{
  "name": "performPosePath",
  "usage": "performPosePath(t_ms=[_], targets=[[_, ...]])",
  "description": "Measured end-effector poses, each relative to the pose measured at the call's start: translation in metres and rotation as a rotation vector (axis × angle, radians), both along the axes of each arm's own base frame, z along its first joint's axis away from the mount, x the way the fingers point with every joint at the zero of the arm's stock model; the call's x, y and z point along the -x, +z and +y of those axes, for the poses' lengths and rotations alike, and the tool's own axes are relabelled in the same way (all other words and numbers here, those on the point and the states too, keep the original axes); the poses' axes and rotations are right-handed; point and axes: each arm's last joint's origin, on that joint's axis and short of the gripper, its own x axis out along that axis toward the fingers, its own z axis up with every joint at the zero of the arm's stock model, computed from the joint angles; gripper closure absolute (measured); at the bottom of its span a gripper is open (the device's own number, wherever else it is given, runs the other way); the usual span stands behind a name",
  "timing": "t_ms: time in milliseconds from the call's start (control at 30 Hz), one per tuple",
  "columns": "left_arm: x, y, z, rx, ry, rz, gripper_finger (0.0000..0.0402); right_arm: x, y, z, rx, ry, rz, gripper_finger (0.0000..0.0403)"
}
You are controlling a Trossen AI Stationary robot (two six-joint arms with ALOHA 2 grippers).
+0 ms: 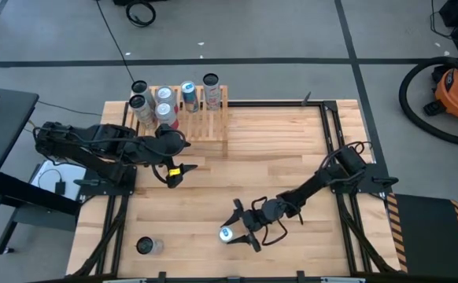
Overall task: Place canned beverage on shelf
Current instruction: Put the blue soda can on the shelf aligned with the other blue soda can
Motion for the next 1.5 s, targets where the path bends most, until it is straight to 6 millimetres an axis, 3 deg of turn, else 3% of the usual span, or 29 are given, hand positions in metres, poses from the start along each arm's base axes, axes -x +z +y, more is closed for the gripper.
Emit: performPosePath(t_ms=[400, 733, 900, 1167, 1333, 1500], targets=[[0.003, -0.002, 0.001, -0.008, 0.000, 0.029, 0.0042, -0.030, 0.017, -0.010, -0.024, -0.060, 0.059, 0.0154], [0.027, 0.009, 0.007, -0.001, 0.000, 0.001, 0.0042, -0.057, 0.040, -0.042, 0.006, -0.150, 0.042, 0.0156], [0.038, 0.013, 0.010, -0.013, -0.009, -0.005, 0.0042, -0.059, 0.070, -0.074, 0.002, -0.221, -0.016, 0.0156], [0.048, 0.016, 0.013, -0.037, -0.026, -0.008, 0.0042, -0.059, 0.122, -0.141, 0.040, -0.370, -0.143, 0.0156], [0.050, 0.015, 0.013, -0.038, -0.023, 0.010, 0.0042, -0.070, 0.153, -0.182, 0.075, -0.403, -0.106, 0.0156], [0.054, 0.011, 0.014, -0.044, -0.018, 0.061, 0.0042, -0.078, 0.186, -0.208, 0.116, -0.440, -0.104, 0.0156]])
